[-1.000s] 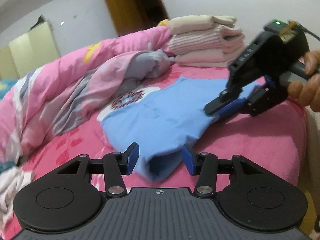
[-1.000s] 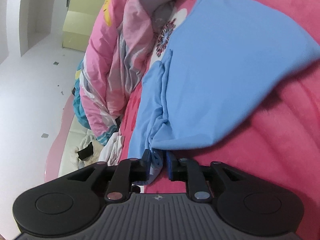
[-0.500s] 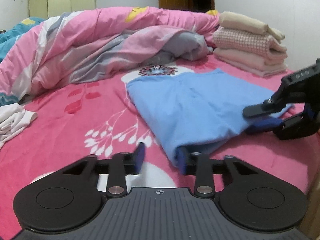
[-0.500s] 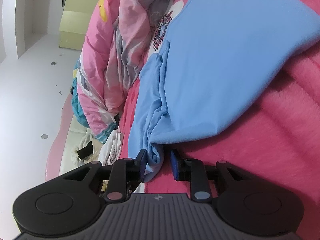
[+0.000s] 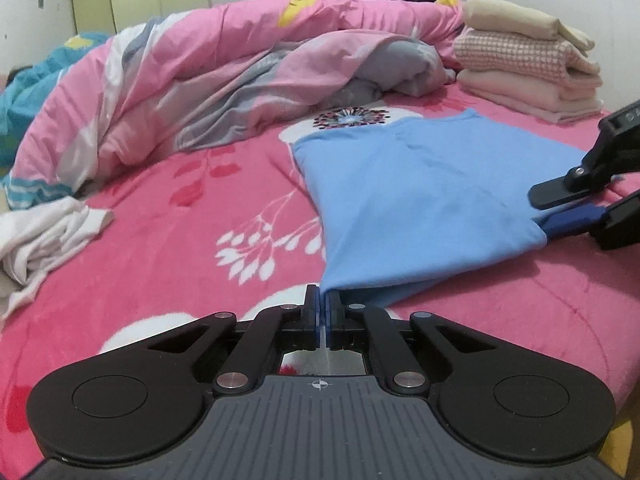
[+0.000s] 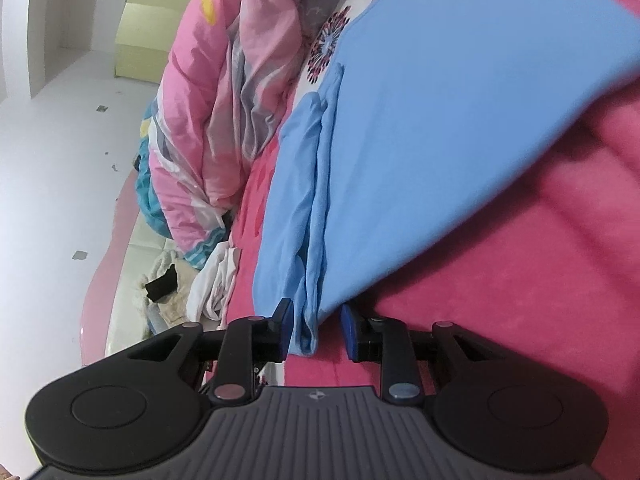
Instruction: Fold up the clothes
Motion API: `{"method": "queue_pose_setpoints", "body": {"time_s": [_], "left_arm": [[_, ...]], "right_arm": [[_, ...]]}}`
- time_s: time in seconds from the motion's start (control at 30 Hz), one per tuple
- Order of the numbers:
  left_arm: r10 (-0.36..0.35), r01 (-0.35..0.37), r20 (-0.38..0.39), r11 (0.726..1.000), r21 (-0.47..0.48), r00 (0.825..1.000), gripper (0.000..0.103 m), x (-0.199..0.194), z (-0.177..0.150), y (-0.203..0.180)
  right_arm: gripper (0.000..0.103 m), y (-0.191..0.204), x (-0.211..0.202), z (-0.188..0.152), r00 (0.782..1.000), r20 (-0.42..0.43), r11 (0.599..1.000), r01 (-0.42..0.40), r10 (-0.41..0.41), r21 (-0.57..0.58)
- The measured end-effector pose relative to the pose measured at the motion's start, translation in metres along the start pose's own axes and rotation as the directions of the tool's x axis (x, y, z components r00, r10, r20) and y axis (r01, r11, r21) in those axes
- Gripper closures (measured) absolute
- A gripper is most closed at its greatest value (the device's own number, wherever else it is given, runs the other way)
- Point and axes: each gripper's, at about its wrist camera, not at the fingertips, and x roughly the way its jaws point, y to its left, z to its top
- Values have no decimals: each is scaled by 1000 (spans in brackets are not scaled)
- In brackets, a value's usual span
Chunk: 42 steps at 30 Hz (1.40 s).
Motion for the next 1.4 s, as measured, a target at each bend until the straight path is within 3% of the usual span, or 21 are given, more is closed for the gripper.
{"method": "queue_pose_setpoints", "body": {"time_s": [0.3, 0.47, 0.8, 0.9, 0.97, 1.03, 1.17, 1.23, 1.3, 1.4], "left_arm": [[-8, 9, 11, 1000, -19, 1000, 100, 0, -2, 2], [-9, 9, 17, 1000, -22, 1000, 99, 0, -3, 2], [-24, 25, 41, 1000, -12, 999, 99, -2, -7, 3], [-34, 33, 48, 999, 17, 998, 93, -6, -7, 3], [-37, 34, 52, 998, 44, 998, 89, -9, -8, 1], [-32, 28, 57, 997, 68, 998, 77, -15, -10, -1], [-9, -7, 108, 989, 145, 994, 64, -27, -13, -10], [10, -41, 155, 979, 198, 988, 50, -34, -13, -21], [13, -61, 195, 968, 242, 981, 45, -37, -10, -32], [-50, 1, 196, 970, 242, 979, 44, -36, -1, -41]], "right_arm": [[73, 12, -9, 9, 999, 40, 999, -32, 33, -18], [70, 10, 11, 19, 999, 36, 1000, 0, 1, -11], [72, 21, 36, 20, 999, -19, 996, 49, -51, -76], [81, 20, 36, 21, 999, -15, 996, 43, -44, -78], [93, 19, 36, 21, 999, -13, 996, 35, -36, -78], [97, 19, 35, 22, 1000, -6, 997, 18, -19, -78], [98, 20, 31, 25, 1000, 8, 997, -22, 22, -71], [98, 20, 30, 26, 999, 10, 997, -39, 39, -66], [98, 20, 29, 28, 998, 10, 997, -54, 55, -60], [98, 19, 30, 31, 997, 9, 996, -71, 72, -49]]}}
